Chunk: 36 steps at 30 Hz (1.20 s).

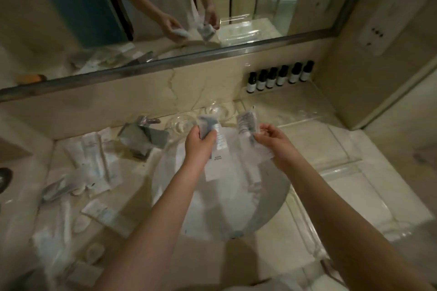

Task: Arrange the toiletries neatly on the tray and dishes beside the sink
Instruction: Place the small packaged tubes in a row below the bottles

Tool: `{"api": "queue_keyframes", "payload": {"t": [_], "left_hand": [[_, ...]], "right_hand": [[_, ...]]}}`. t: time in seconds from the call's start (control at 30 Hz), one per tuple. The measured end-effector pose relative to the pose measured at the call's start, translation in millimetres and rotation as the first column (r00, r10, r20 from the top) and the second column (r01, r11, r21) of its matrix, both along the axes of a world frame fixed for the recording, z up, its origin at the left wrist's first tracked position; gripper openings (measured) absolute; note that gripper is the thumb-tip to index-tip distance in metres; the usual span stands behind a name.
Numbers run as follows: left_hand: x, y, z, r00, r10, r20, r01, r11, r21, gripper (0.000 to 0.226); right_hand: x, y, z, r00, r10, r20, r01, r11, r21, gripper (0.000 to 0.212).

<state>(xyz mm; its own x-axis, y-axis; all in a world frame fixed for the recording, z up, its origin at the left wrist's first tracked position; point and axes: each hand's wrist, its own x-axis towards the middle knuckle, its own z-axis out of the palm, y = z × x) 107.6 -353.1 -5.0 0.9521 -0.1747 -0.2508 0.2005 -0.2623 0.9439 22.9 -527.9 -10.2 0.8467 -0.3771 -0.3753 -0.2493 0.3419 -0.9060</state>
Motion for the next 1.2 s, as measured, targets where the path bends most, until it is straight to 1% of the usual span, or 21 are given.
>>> {"api": "queue_keyframes", "payload": {"t": [0.07,0.17,0.27,0.37,0.47,0.57,0.63,0.7,0.77,0.8,0.83,0.87,0.9,0.93,1.0,1.03,1.07,1.1,1.13,1.17,1.2], "left_hand": [[5.4,-28.3,-1.4,0.999,-0.025,-0.026,0.025,1.000,-0.010,0.009],[12.8,-64.0,-3.6,0.996,-0.057,-0.061,0.057,0.998,-0.010,0.012],[22.9,-94.5,-7.4,0.993,-0.075,-0.093,0.077,0.997,0.015,0.014],[33.5,-116.3,-11.9,0.990,-0.077,-0.120,0.086,0.994,0.069,0.021],[41.8,-126.9,-19.2,0.987,-0.082,-0.138,0.091,0.994,0.065,0.032],[49.7,-131.6,-23.7,0.986,-0.073,-0.152,0.084,0.994,0.065,0.029],[54.5,-135.3,-25.8,0.986,-0.064,-0.154,0.074,0.995,0.062,0.028],[57.0,-138.8,-27.6,0.986,-0.060,-0.158,0.071,0.995,0.064,0.028],[56.9,-140.6,-28.8,0.985,-0.060,-0.160,0.071,0.995,0.066,0.029],[56.5,-140.5,-29.6,0.984,-0.060,-0.165,0.071,0.995,0.063,0.029],[56.8,-139.6,-30.6,0.984,-0.057,-0.166,0.068,0.996,0.057,0.029],[56.9,-138.3,-30.2,0.985,-0.054,-0.164,0.063,0.997,0.049,0.027],[58.1,-136.4,-30.7,0.986,-0.048,-0.158,0.055,0.998,0.038,0.023],[59.6,-134.2,-31.0,0.987,-0.042,-0.156,0.047,0.998,0.029,0.019],[62.1,-130.1,-30.3,0.987,-0.033,-0.160,0.037,0.999,0.023,0.009],[63.4,-128.7,-29.7,0.987,-0.026,-0.160,0.030,0.999,0.023,0.006],[64.4,-127.7,-29.0,0.987,-0.019,-0.160,0.023,0.999,0.023,0.005],[65.3,-126.8,-28.1,0.987,-0.013,-0.161,0.016,1.000,0.020,0.005],[65.7,-126.0,-27.5,0.987,-0.008,-0.161,0.012,1.000,0.019,0.004],[66.2,-125.0,-26.9,0.987,-0.005,-0.159,0.008,1.000,0.019,0.003],[66.2,-123.7,-26.4,0.988,-0.002,-0.153,0.005,1.000,0.019,0.004]], "right_hand": [[1.0,-31.2,-1.7,0.999,-0.052,-0.010,0.052,0.998,-0.033,0.020],[7.0,-69.2,-5.7,0.998,-0.057,-0.037,0.055,0.997,-0.050,0.020],[20.7,-99.8,-10.4,0.993,-0.066,-0.098,0.060,0.996,-0.071,0.021],[38.5,-124.7,-16.5,0.980,-0.048,-0.193,0.017,0.988,-0.156,0.021],[53.0,-142.3,-22.6,0.954,-0.070,-0.290,0.004,0.974,-0.224,0.023],[60.0,-148.7,-24.1,0.934,-0.113,-0.340,0.004,0.952,-0.305,0.032],[62.2,-147.3,-25.4,0.932,-0.127,-0.340,-0.017,0.921,-0.389,0.039],[63.8,-143.7,-28.1,0.927,-0.099,-0.362,-0.114,0.845,-0.523,0.047],[66.4,-141.0,-31.1,0.900,-0.072,-0.430,-0.249,0.724,-0.643,0.050],[68.2,-140.7,-30.9,0.893,-0.072,-0.443,-0.276,0.691,-0.668,0.048],[70.2,-140.4,-28.6,0.894,-0.078,-0.440,-0.276,0.680,-0.680,0.045],[72.3,-139.9,-24.8,0.901,-0.091,-0.425,-0.261,0.669,-0.696,0.041],[74.5,-138.6,-20.6,0.909,-0.111,-0.403,-0.246,0.637,-0.730,0.037],[76.9,-136.1,-16.2,0.916,-0.129,-0.380,-0.245,0.569,-0.785,0.032],[81.2,-126.4,-9.1,0.926,-0.145,-0.347,-0.282,0.345,-0.895,0.031],[82.9,-120.0,-7.6,0.927,-0.139,-0.348,-0.311,0.236,-0.921,0.032],[84.7,-113.1,-8.7,0.923,-0.124,-0.365,-0.347,0.148,-0.926,0.033],[86.2,-106.3,-11.3,0.912,-0.102,-0.398,-0.390,0.085,-0.917,0.034],[87.4,-100.1,-15.0,0.897,-0.076,-0.435,-0.432,0.046,-0.900,0.036],[88.5,-94.8,-19.3,0.883,-0.051,-0.466,-0.464,0.035,-0.885,0.039],[89.4,-91.3,-24.1,0.873,-0.025,-0.488,-0.486,0.046,-0.872,0.042]]}}
